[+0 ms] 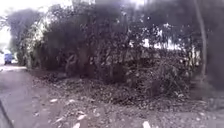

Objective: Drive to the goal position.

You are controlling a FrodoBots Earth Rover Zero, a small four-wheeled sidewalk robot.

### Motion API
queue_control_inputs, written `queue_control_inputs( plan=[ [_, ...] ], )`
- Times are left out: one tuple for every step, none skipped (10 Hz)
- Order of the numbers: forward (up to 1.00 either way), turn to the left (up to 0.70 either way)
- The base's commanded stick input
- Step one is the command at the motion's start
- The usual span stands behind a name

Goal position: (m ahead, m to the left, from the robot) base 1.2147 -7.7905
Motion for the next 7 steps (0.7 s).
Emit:
queue_control_inputs(
  plan=[
    [0.00,-0.69],
    [0.00,-0.69],
    [0.00,-0.69],
    [0.00,-0.69],
    [0.00,-0.69],
    [0.00,-0.69],
    [0.00,-0.69]
  ],
)
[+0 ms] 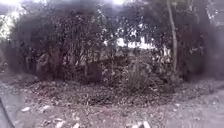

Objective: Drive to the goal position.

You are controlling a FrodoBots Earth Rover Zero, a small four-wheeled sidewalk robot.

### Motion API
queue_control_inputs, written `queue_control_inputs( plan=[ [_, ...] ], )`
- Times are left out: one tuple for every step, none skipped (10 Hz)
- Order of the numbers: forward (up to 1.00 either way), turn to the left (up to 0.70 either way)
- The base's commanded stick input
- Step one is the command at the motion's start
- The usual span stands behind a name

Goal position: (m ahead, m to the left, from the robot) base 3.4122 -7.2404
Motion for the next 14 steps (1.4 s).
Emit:
queue_control_inputs(
  plan=[
    [0.00,-0.69],
    [0.00,-0.69],
    [0.00,-0.69],
    [0.00,-0.69],
    [0.00,-0.69],
    [0.00,-0.69],
    [0.00,-0.69],
    [0.00,-0.69],
    [0.00,-0.69],
    [0.00,-0.69],
    [0.00,-0.69],
    [0.00,-0.69],
    [0.00,-0.69],
    [0.00,-0.70]
  ],
)
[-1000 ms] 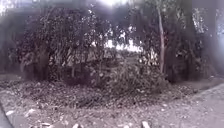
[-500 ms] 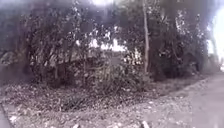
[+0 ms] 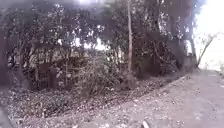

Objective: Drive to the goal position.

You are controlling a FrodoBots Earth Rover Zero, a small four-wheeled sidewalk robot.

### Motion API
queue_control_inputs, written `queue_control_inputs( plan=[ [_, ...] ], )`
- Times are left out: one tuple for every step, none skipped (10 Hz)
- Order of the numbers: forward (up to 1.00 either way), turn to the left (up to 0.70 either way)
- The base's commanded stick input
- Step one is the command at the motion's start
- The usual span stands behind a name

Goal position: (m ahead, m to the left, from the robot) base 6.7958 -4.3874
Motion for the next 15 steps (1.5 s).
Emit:
queue_control_inputs(
  plan=[
    [0.00,-0.70],
    [0.00,-0.70],
    [0.00,-0.70],
    [0.00,-0.70],
    [0.00,-0.70],
    [0.00,-0.70],
    [0.00,-0.70],
    [0.00,-0.70],
    [0.00,-0.70],
    [0.00,-0.70],
    [0.00,-0.70],
    [0.00,-0.70],
    [0.00,-0.70],
    [0.00,-0.70],
    [0.00,-0.70]
  ],
)
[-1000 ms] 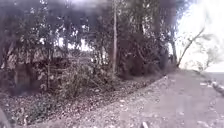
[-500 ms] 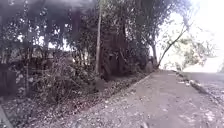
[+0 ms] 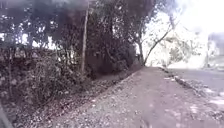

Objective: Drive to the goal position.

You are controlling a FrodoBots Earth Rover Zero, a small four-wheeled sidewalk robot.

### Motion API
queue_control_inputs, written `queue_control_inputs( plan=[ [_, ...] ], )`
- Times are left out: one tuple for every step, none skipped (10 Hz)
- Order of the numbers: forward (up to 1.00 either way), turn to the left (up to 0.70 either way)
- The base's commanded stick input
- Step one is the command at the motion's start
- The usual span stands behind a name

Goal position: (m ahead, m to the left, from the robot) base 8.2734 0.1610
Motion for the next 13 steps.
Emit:
queue_control_inputs(
  plan=[
    [0.00,-0.70],
    [0.00,-0.70],
    [0.00,-0.70],
    [0.00,-0.70],
    [0.00,-0.70],
    [0.00,-0.70],
    [0.00,-0.70],
    [0.00,-0.70],
    [0.00,-0.70],
    [0.00,-0.70],
    [0.00,-0.70],
    [0.00,-0.70],
    [0.00,-0.70]
  ],
)
